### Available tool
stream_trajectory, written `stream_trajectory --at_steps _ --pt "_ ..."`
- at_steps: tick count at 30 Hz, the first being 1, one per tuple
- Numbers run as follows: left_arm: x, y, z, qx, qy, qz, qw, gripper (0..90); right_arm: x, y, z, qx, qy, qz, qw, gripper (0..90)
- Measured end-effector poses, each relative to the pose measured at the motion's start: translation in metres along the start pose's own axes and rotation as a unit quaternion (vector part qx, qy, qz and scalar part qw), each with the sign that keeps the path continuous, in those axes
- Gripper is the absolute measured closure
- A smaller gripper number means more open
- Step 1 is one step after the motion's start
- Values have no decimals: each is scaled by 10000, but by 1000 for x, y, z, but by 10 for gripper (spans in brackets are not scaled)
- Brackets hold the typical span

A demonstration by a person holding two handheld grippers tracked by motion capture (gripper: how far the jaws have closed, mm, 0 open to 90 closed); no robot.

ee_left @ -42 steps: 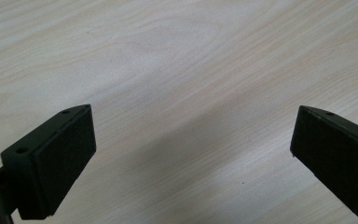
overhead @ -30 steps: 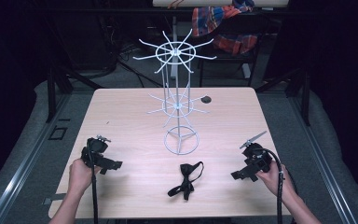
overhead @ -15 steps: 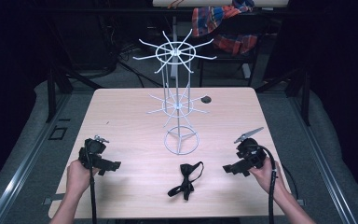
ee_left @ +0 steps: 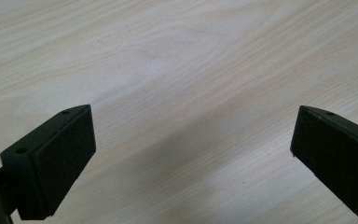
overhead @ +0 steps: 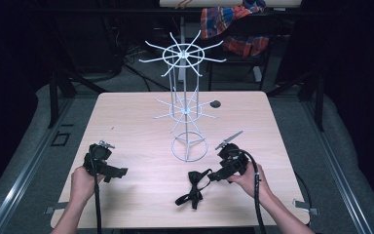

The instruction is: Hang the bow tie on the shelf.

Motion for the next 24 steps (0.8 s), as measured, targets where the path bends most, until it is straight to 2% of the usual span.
stream_trajectory --at_steps 2,6,10,13,14,16,17,20,21,22,24 --pt "0 0 0 22 10 -6 10000 0 3 -4 4 3 -10 -34 10000 252" --pt "-1 0 1 27 -35 11 10000 0 9 -13 15 -19 -208 -109 9997 309" --pt "-1 -1 1 18 -34 -11 10000 0 6 -12 21 -42 -246 24 9997 340" --pt "-1 0 1 -10 -54 16 10000 0 2 -7 23 -34 -393 61 9992 371" --pt "-1 1 1 -14 -73 22 10000 0 1 -7 25 -6 -385 90 9992 407" --pt "-1 2 2 -29 -92 50 9999 0 -1 -7 25 53 -397 129 9991 558" --pt "-1 2 2 -46 -96 48 9999 0 -1 -8 26 70 -352 174 9992 598" --pt "-1 3 2 -58 -112 70 9999 0 -2 -8 22 26 -373 138 9992 756" --pt "-1 2 3 -64 -110 61 9999 0 -2 -8 21 6 -352 135 9993 793" --pt "-1 2 3 -65 -115 56 9999 0 -2 -7 19 -31 -373 30 9993 827" --pt "-1 2 3 -66 -113 62 9999 0 0 -8 15 -104 -227 -34 9997 865"
Point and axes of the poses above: each handheld gripper's, and its own axes: z roughly forward along the jaws, x roughly out of its top, y roughly to its right, the point moved 5 cm from there along z, roughly forward along the jaws, and after that the axes turned 3 degrees about y, right-handed, at the moved point
